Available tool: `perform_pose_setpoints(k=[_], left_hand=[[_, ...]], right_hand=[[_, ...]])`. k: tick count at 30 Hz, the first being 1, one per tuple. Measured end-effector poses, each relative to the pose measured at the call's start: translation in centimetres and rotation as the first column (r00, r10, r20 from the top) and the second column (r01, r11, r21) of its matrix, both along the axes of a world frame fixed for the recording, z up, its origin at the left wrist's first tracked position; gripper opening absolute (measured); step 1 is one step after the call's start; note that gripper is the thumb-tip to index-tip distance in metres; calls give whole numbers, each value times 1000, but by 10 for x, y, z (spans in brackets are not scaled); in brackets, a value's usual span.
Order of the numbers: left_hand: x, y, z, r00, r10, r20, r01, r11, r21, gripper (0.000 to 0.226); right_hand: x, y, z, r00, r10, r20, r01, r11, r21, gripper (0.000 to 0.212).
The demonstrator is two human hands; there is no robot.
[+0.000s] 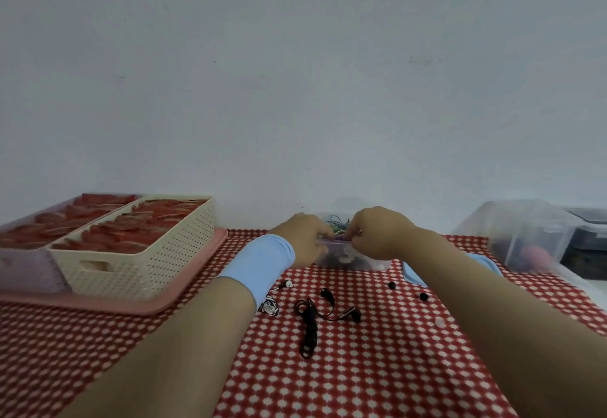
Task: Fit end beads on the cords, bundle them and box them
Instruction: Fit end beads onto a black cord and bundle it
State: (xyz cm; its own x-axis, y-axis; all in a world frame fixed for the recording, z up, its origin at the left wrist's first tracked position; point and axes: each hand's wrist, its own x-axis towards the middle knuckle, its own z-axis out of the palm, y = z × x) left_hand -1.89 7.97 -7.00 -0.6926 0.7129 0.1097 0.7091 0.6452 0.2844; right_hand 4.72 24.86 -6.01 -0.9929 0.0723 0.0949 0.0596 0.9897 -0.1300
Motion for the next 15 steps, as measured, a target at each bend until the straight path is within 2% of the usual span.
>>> perform_pose_setpoints(k=[3, 5, 6, 8, 10, 11, 13, 15], left_hand=[[10, -5, 5, 994, 13, -110, -8, 999, 47, 31], [22, -8, 11, 997, 27, -69, -18, 991, 130, 24], [28, -8, 12, 1000, 21, -20, -18, 992, 123, 21], [41, -8, 10, 998, -26, 62, 28, 999, -29, 23], [52, -9, -2, 993, -48, 107, 68, 979, -194, 28], [56, -10, -9, 993, -44, 111, 68, 973, -222, 30], [62, -11, -23, 996, -49, 72, 59, 987, -151, 25], [67, -10, -30, 997, -80, -12, 79, 994, -75, 19]], right_hand=[[13, -2, 9, 980, 5, -197, -22, 996, -87, 29], [25, -4, 16, 961, 2, -277, -52, 983, -174, 28], [33, -5, 19, 968, 8, -249, -64, 973, -220, 27], [45, -8, 16, 995, 52, -82, -73, 959, -274, 23], [54, -10, 3, 988, 95, 121, -60, 963, -261, 19], [58, -10, -6, 977, 97, 188, -46, 966, -256, 21], [64, -4, -20, 984, 65, 166, -18, 963, -268, 22], [71, 9, -23, 999, -11, 39, 20, 968, -249, 23]])
